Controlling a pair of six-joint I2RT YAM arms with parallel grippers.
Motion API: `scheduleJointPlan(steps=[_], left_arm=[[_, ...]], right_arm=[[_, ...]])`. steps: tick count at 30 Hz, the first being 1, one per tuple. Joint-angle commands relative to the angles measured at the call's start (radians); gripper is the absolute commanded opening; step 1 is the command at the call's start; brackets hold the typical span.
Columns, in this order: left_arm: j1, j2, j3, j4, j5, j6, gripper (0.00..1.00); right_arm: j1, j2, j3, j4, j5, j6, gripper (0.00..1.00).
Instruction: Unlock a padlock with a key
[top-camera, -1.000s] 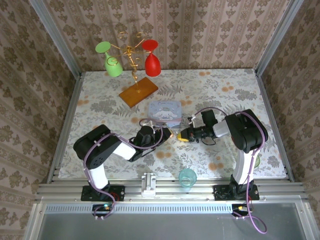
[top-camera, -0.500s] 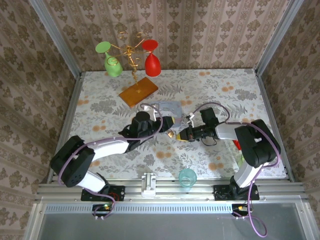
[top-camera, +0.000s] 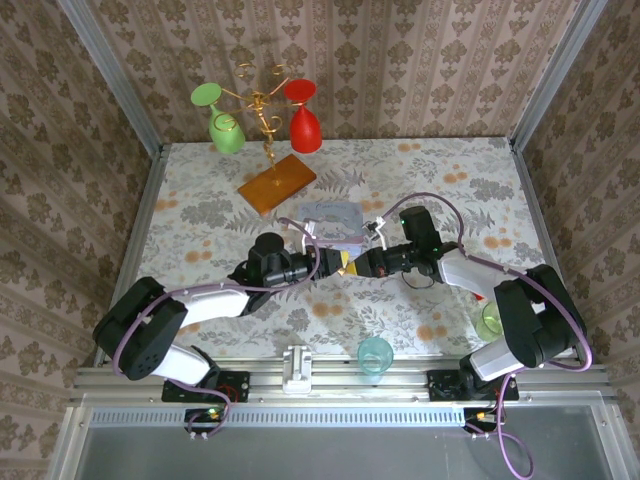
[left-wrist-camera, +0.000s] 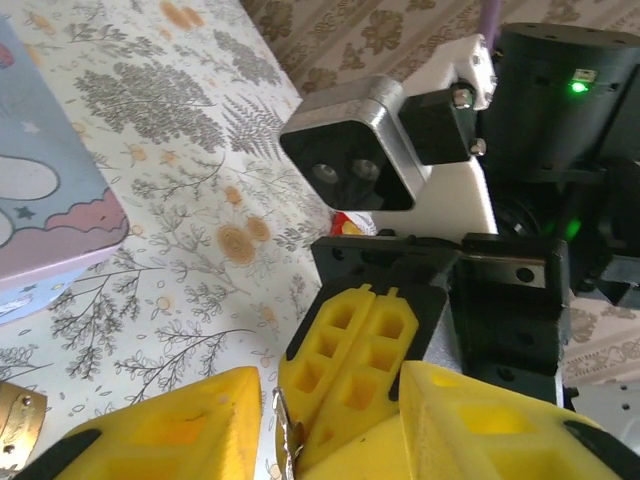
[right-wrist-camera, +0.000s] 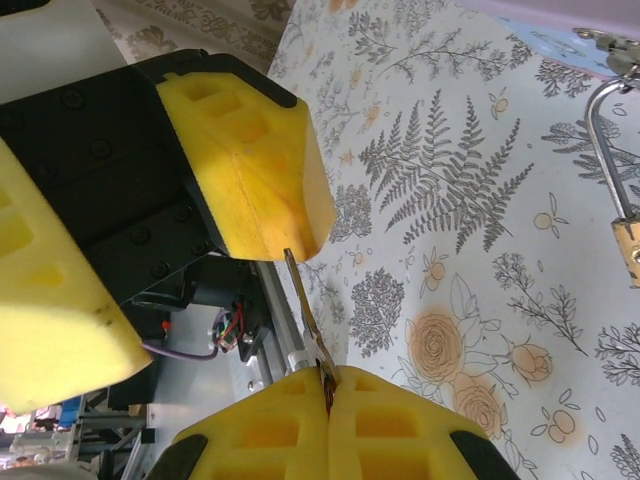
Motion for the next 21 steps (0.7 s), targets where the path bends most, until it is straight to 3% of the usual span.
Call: scheduleJointPlan(steps=[1,8,21], left_arm=[[0.0,-0.001,-0.019,0.109,0.024,-0.023,0.43],[-0.003,-0.043,-0.011,-0.036,-0.056,0.038,0.44],[-0.014,0.012,-0.012,0.073,0.005,0.001,0.08]], right_arm=[[0.02,-0.041,0.028,-0.034,-0.034,-0.018,0.0],[0.025,-0.06,-0.002,0.003,-0.023,0.014,0.0],[0.026,-0.017,0.038,-0.01,-0.039,0.014,0.0]])
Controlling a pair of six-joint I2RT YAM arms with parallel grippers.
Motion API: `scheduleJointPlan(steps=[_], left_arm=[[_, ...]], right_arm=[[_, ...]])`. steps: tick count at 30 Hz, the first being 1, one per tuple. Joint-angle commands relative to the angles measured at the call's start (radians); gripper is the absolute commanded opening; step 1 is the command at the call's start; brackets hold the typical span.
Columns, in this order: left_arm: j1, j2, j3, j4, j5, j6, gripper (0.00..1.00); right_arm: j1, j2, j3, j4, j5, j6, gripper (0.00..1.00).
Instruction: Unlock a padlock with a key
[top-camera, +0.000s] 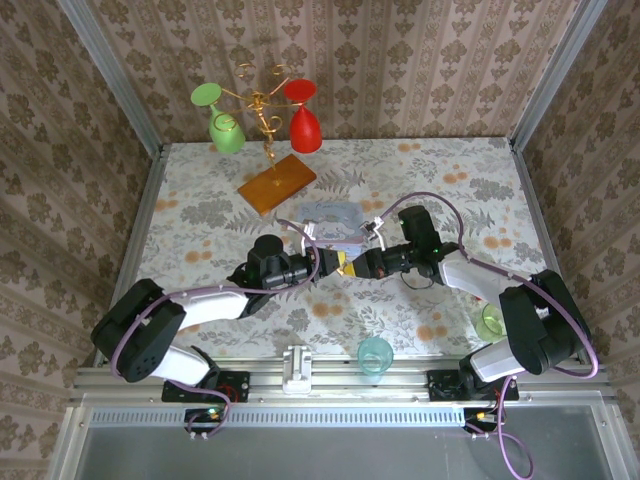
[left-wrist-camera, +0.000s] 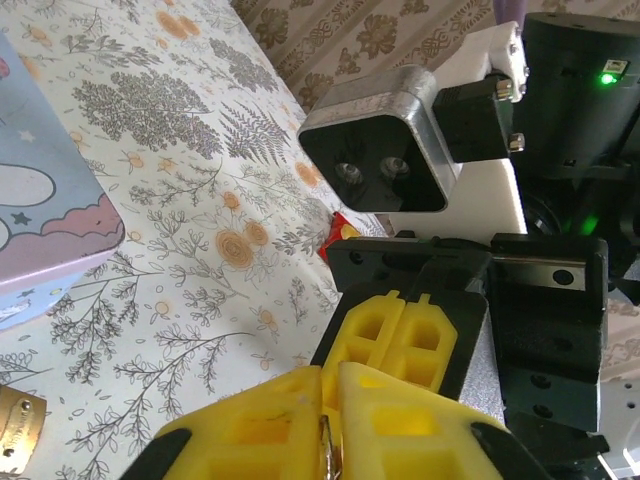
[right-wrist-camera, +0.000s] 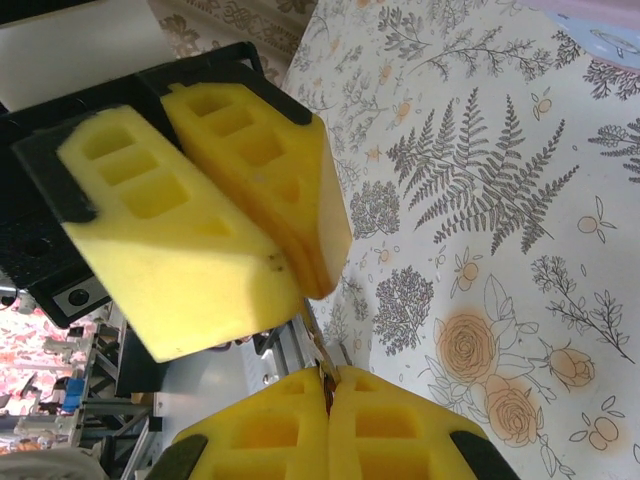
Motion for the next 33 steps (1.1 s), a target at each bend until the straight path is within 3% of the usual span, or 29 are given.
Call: scheduleJointPlan(steps=[1,8,11,13,15,21,23,28,33], left_arm=[[-0.003,0.021,-0.005,0.07,0.019,-0.018,0.07],[0.001,0.03,0.007,0.027,0.026,-0.012,0.0],[0.003,0.011,0.001,0.013,0.003,-0.017,0.0],[0.004,-0.014,-0.011,0.008,-0.052,-0.035,0.0],[0.003,-0.025,-0.025,0.051,-0.098,-0.064,0.0],[0.001,0.014,-0.068,0.278,-0.215,-0.234,0.0],[-0.005,0.034,-0.066,0.355,-0.215,-0.261,0.0],[-0.013,0.008,-0.085,0.37,-0.265,-0.248,0.0],[-0.039,-0.049,-0.082,0.36,-0.302,-0.235,0.0]], right_arm=[[0.005,0.017,0.033,-0.006,-0.037,0.003,0.0],[0.005,0.017,0.051,-0.066,-0.009,-0.026,0.02],[-0.001,0.013,0.043,-0.046,0.019,-0.012,0.2],[-0.012,0.004,0.018,0.031,0.036,0.031,0.46],[-0.027,-0.008,-0.027,0.167,0.043,0.091,0.55],[-0.03,0.009,-0.085,0.576,0.035,0.308,0.57],[-0.018,0.006,-0.089,0.611,0.063,0.313,0.56],[0.008,0.037,-0.112,0.809,0.047,0.414,0.53],[0.024,0.052,-0.121,0.854,0.062,0.432,0.51]])
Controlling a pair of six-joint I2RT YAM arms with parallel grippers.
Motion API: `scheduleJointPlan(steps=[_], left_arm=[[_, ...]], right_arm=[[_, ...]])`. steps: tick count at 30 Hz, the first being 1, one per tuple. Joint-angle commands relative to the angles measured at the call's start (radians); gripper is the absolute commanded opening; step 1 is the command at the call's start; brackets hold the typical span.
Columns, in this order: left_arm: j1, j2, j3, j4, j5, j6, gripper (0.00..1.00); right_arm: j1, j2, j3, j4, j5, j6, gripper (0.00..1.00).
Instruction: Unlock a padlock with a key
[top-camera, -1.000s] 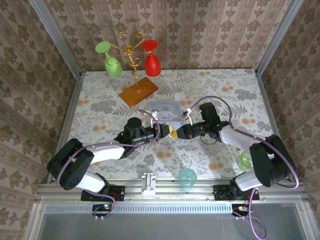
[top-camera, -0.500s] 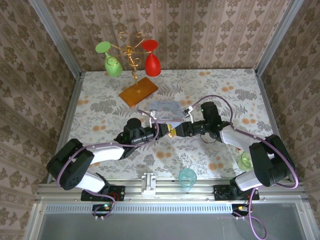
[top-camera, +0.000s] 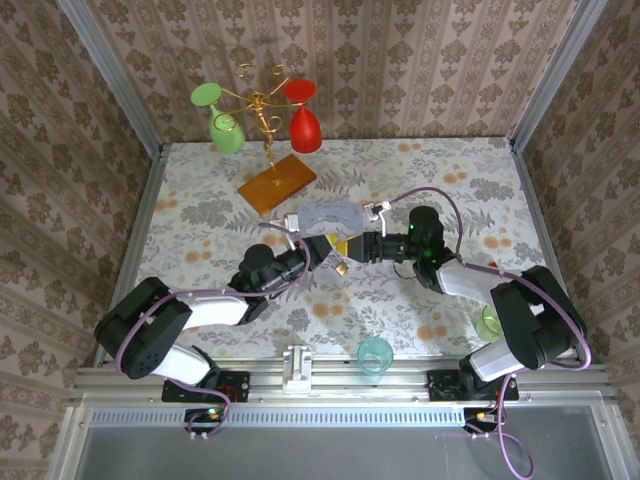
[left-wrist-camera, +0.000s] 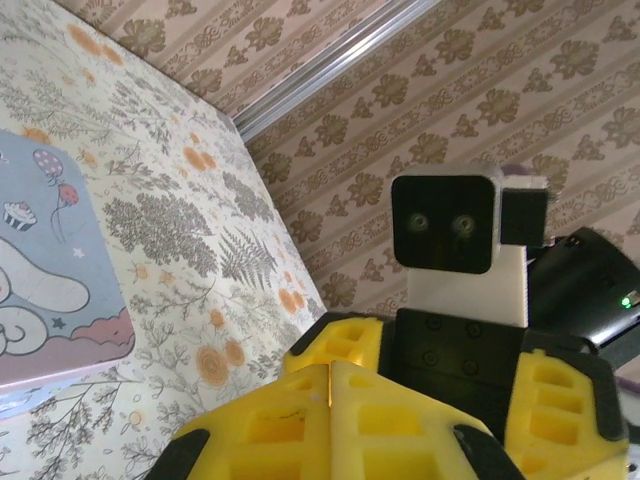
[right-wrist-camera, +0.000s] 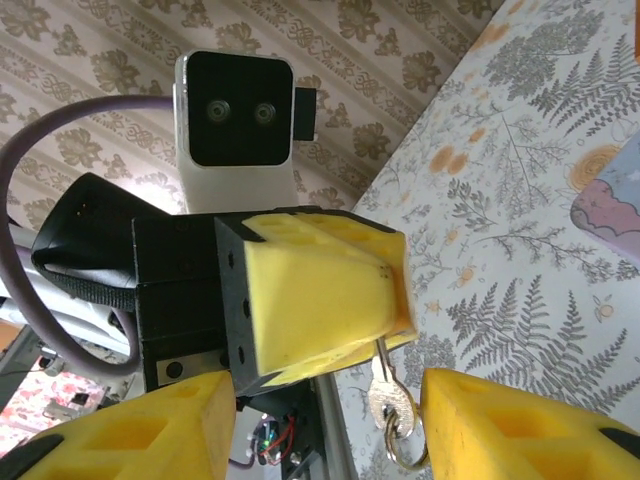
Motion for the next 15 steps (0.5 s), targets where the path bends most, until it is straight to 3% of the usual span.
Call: scheduleJointPlan(steps=[1,15], left_arm=[[-0.026,-0.064,-0.006,0.054,-0.056,-0.002,0.0],[-0.048,-0.079,-0.047,0.111,-0.115,0.006,0.0]], right_arm=[[0.015,0.02,-0.013,0.131,0.009,0.053,0.5],[0.037,0.036,-0.071,0.359,-0.02,0.182,0.25]])
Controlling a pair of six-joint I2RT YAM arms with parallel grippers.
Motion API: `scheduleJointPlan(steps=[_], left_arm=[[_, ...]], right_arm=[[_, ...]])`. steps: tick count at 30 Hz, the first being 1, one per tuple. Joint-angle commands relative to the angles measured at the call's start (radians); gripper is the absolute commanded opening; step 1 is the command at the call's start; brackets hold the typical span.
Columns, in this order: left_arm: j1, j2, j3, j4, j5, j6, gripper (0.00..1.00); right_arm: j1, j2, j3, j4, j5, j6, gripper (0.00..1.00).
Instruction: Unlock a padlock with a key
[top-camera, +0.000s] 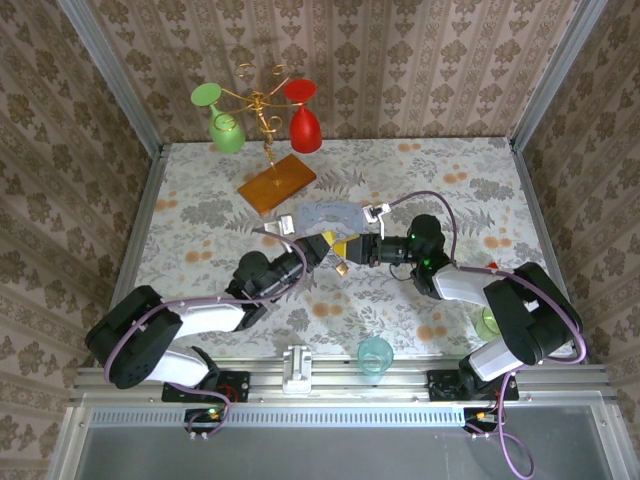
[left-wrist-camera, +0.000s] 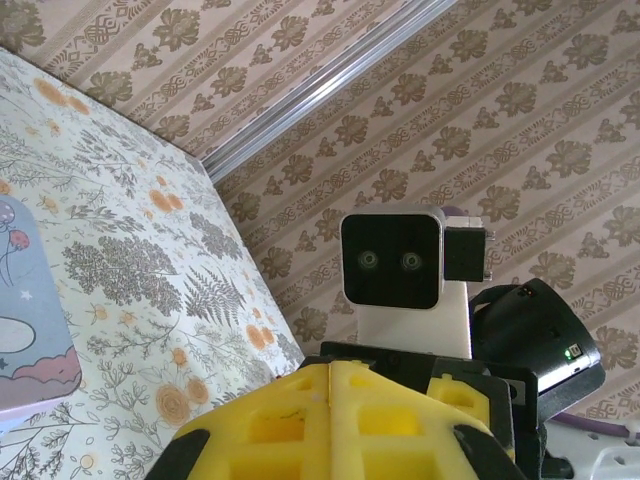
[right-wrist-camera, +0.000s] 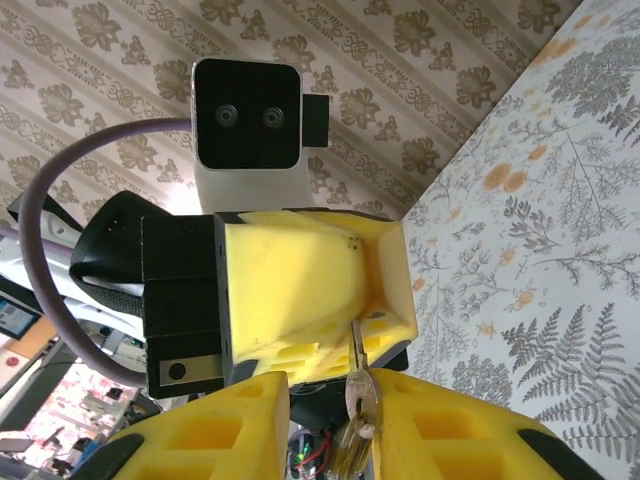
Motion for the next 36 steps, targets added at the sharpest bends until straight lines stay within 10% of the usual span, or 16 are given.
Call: scheduleJointPlan(steps=[1,22,25,29,36], left_arm=[[-0.012,-0.023,-0.016,0.042,-0.044,0.009,0.0],[-0.023,-0.012,-0.045,0.067,-0.065,0.02,0.0],[-0.019,-0.005,-0.044,0.061,-0.059,0.019,0.24],[0.007,-0.008,-0.067,0.058,-0.083,-0.001,0.99],[-0.007,-0.141,-0.002,-0.423,-0.138,0.106,1.0]], right_arm=[[0.005,0.014,-0.025,0.123,-0.012,0.047,0.25],[-0.016,0.047,-0.049,0.205,0.025,0.089,0.0],[-0.024,0.037,-0.052,0.112,0.026,0.037,0.0],[-0.016,-0.044,-0.033,-0.273,0.077,-0.204,0.0],[-0.031,-0.158,0.013,-0.783,0.187,-0.436,0.0]])
